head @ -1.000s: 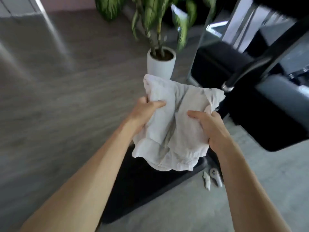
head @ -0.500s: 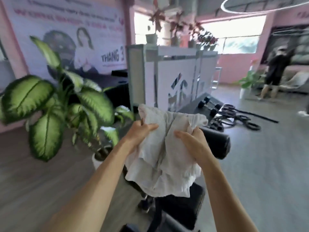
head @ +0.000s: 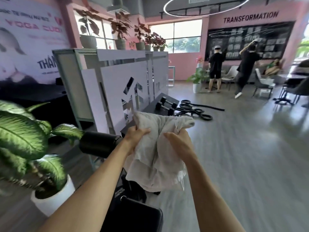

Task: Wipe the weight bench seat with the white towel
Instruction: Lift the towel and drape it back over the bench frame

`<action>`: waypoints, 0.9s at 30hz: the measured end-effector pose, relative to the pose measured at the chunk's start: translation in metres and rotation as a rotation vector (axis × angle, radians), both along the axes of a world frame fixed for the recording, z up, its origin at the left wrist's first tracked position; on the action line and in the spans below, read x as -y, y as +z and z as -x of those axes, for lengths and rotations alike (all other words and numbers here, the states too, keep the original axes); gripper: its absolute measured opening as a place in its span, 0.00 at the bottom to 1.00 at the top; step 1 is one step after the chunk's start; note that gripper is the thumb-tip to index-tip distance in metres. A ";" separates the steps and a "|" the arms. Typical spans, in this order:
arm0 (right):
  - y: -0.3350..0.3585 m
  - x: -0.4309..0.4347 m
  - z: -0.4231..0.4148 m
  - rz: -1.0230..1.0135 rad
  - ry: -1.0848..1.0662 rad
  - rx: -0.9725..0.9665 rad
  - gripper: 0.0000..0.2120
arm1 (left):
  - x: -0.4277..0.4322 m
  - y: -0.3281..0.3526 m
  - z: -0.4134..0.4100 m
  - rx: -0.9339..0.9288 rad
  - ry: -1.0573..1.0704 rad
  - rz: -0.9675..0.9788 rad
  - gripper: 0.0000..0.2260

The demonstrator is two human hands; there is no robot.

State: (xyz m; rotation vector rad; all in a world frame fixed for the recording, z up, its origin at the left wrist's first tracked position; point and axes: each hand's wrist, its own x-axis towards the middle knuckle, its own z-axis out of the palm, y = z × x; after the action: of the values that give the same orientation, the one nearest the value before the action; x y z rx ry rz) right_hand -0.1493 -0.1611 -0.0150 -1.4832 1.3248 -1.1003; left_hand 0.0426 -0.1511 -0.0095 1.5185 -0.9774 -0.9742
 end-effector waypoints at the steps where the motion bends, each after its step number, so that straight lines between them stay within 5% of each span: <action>1: -0.003 0.004 -0.003 -0.004 -0.010 0.003 0.21 | 0.005 -0.002 -0.003 -0.010 -0.008 -0.005 0.23; 9: -0.008 0.030 -0.028 -0.050 -0.111 0.082 0.22 | 0.028 0.001 -0.029 -0.050 -0.058 -0.034 0.25; 15: -0.025 0.043 -0.032 -0.142 -0.217 0.170 0.10 | 0.036 -0.015 -0.039 -0.088 -0.115 -0.103 0.29; 19: -0.043 0.046 -0.017 -0.267 -0.371 0.112 0.22 | 0.048 -0.032 -0.045 -0.094 -0.135 -0.118 0.28; 27: -0.061 0.034 -0.009 -0.214 -0.615 -0.382 0.36 | 0.065 -0.066 -0.059 0.728 0.015 -0.175 0.35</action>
State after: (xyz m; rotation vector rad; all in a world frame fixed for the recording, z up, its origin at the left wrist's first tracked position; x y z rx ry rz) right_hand -0.1404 -0.1953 -0.0757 -1.1861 2.1922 -1.0186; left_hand 0.1018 -0.2159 -0.0760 2.0865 -1.4008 -0.4921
